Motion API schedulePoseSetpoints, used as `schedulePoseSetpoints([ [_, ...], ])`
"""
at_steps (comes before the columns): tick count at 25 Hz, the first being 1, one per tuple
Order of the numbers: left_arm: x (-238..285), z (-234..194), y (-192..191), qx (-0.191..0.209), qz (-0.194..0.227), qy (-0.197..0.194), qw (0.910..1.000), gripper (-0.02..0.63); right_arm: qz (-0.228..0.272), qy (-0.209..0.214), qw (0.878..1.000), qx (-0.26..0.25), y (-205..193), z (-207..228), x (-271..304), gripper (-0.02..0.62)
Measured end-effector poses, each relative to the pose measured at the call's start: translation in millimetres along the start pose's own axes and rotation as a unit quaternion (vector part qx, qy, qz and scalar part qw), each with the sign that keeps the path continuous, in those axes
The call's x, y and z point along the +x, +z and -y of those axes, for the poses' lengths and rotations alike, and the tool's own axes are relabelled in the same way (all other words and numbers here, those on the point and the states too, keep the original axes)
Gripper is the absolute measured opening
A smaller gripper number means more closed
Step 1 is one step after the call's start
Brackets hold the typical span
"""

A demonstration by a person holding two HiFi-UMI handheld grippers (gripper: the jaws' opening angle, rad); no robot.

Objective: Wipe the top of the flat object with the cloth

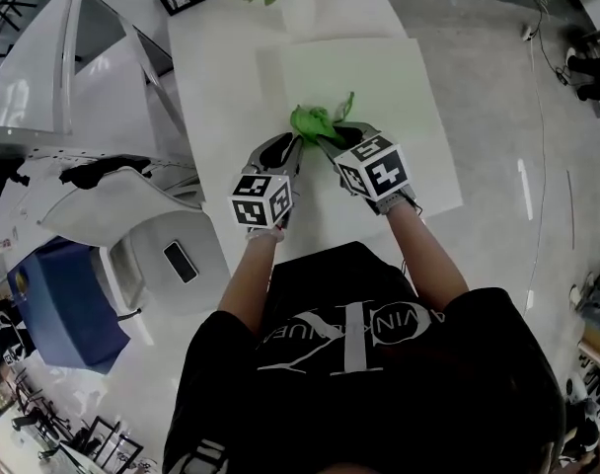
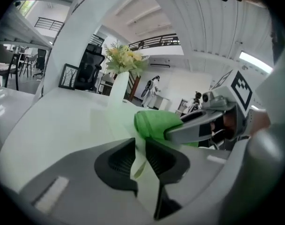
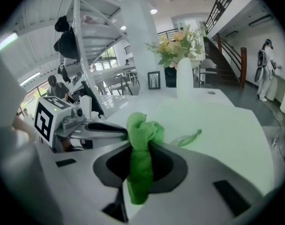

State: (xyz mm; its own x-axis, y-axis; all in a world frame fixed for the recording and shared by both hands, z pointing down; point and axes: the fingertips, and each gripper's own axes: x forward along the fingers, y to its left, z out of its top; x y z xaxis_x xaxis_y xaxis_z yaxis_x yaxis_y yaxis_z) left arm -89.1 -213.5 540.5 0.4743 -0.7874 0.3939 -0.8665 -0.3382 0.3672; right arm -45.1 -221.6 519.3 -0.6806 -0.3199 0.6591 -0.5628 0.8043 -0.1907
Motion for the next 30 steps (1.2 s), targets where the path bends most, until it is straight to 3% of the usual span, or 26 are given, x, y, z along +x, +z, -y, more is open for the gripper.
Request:
schedulePoseSetpoints([
  [9, -0.3, -0.6, -4.1, -0.008, -0.009, 0.006, 0.9999, 0.072, 0.004, -0.03, 0.999, 0.018, -16.6, 30.7, -21.6, 0.064],
  [16, -0.9, -0.1, -2.9, -0.013, -0.005, 0.003, 0.9999, 0.072, 0.011, -0.08, 0.995, 0.054, -38.8, 78.5, -60.8, 0.064],
  [24, -1.4, 0.7, -2.0, -0.012, -0.004, 0.005, 0.9999, 0.072, 0.03, -0.16, 0.977, 0.138, -71.0, 145.8, -112.8, 0.064],
  [30, -1.3, 0.9, -2.0, -0.012, -0.003, 0.007, 0.9999, 0.072, 0.031, -0.199, 0.966, 0.161, -84.9, 179.5, -136.1, 0.065],
])
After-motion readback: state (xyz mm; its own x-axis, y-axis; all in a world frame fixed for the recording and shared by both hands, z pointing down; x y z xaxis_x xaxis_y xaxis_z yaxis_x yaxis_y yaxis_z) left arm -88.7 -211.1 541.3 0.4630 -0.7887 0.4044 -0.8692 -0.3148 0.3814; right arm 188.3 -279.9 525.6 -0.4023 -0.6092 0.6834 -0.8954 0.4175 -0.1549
